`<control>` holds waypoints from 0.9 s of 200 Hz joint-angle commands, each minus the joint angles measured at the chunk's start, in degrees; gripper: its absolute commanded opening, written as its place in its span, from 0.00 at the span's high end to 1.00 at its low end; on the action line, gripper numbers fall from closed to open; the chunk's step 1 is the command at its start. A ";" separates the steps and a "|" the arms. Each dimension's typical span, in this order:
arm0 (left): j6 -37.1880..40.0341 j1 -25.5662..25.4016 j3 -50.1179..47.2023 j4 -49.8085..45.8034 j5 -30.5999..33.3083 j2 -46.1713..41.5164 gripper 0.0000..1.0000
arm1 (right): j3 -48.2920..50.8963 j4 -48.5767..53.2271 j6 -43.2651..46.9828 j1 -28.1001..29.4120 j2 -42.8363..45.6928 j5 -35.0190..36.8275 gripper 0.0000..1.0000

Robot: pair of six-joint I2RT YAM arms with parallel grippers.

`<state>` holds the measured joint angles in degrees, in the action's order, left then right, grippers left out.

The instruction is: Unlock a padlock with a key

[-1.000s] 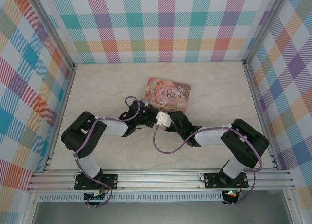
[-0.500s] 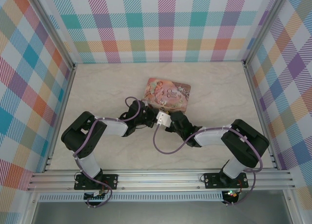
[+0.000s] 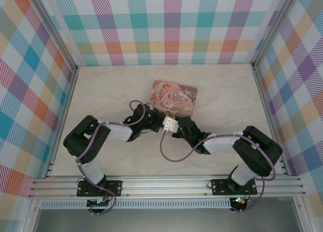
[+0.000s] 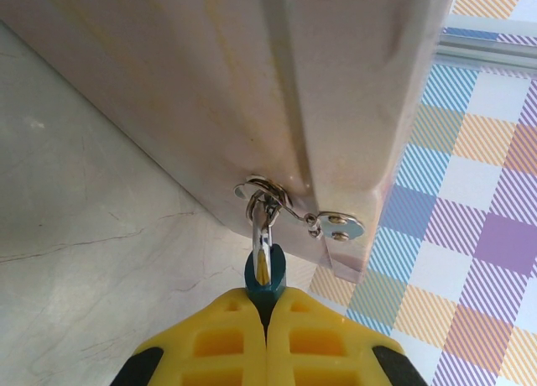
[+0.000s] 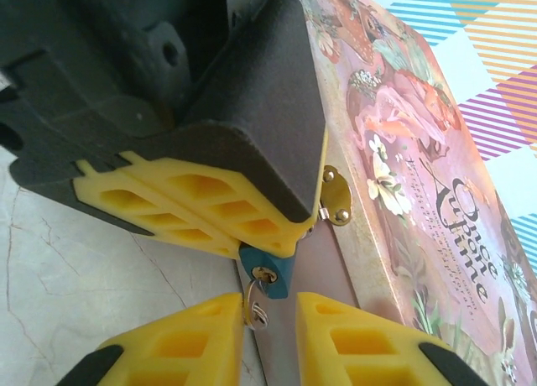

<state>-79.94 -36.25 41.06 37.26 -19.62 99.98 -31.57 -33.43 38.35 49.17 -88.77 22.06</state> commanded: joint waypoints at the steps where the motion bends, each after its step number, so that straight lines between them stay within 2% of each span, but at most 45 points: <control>1: -0.38 -0.40 0.29 3.17 -0.64 -1.64 1.00 | -0.37 -1.89 -0.55 0.43 -0.77 0.08 0.80; 60: -0.56 -0.40 0.39 3.25 -0.77 -1.50 1.00 | -1.00 -2.25 -0.58 0.49 -2.42 0.49 0.90; 143: -0.92 -0.48 0.60 3.59 -1.21 -1.07 1.00 | -3.40 -4.95 -1.84 0.49 -4.77 1.59 0.96; 155: -0.90 -0.48 0.59 3.61 -1.22 -1.03 1.00 | -3.88 -4.78 -3.09 0.47 -4.75 2.14 1.00; 180: -1.00 -0.49 0.68 3.70 -1.05 -1.04 1.00 | -4.95 -1.39 -10.25 0.49 -3.81 2.06 1.00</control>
<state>-80.14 -36.07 41.06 36.99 -17.39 99.98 -33.39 -34.85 35.70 49.23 -92.66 23.57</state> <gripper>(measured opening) 0.048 0.048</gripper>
